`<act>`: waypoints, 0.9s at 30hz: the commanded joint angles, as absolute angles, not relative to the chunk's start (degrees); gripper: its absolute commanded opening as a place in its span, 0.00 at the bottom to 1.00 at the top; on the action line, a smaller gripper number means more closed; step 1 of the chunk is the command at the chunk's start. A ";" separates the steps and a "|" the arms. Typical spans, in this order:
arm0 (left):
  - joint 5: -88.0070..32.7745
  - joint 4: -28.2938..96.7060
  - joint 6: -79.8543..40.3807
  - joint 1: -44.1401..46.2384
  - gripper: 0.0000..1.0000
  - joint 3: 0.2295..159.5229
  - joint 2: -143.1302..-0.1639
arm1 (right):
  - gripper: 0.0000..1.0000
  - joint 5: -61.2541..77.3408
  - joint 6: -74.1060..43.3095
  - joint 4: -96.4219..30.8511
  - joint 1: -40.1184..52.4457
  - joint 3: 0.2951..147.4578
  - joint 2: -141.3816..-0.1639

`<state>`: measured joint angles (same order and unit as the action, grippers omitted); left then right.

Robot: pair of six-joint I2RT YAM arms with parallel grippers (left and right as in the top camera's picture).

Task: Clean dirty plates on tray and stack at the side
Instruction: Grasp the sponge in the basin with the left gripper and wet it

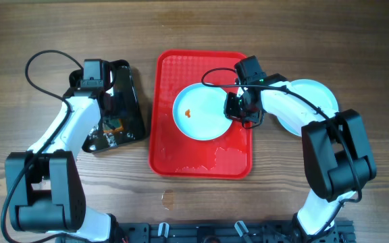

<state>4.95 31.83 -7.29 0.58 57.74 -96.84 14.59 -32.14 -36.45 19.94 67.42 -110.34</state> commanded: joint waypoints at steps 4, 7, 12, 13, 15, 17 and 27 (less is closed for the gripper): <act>5.89 26.02 -8.23 0.19 0.32 50.81 -98.63 | 0.16 15.09 -32.99 -36.49 20.21 66.74 -111.20; 6.13 26.89 -8.12 0.19 0.57 50.70 -98.74 | 0.16 15.09 -32.95 -36.51 20.21 66.74 -111.20; 6.11 31.97 -8.12 0.19 0.43 54.17 -95.31 | 0.16 15.09 -32.97 -36.47 20.21 66.74 -111.20; 6.11 33.17 -8.12 0.19 0.42 55.13 -94.45 | 0.16 15.09 -32.97 -36.47 20.21 66.74 -111.20; 6.09 35.29 -8.14 0.21 0.53 56.77 -92.62 | 0.16 15.09 -32.99 -36.49 20.21 66.74 -111.20; 6.09 36.49 -8.14 0.21 0.58 57.45 -90.89 | 0.16 15.09 -32.97 -36.49 20.21 66.74 -111.20; 9.93 35.57 -13.96 -1.41 0.49 53.60 -94.61 | 0.16 15.09 -32.99 -36.42 20.21 66.74 -111.20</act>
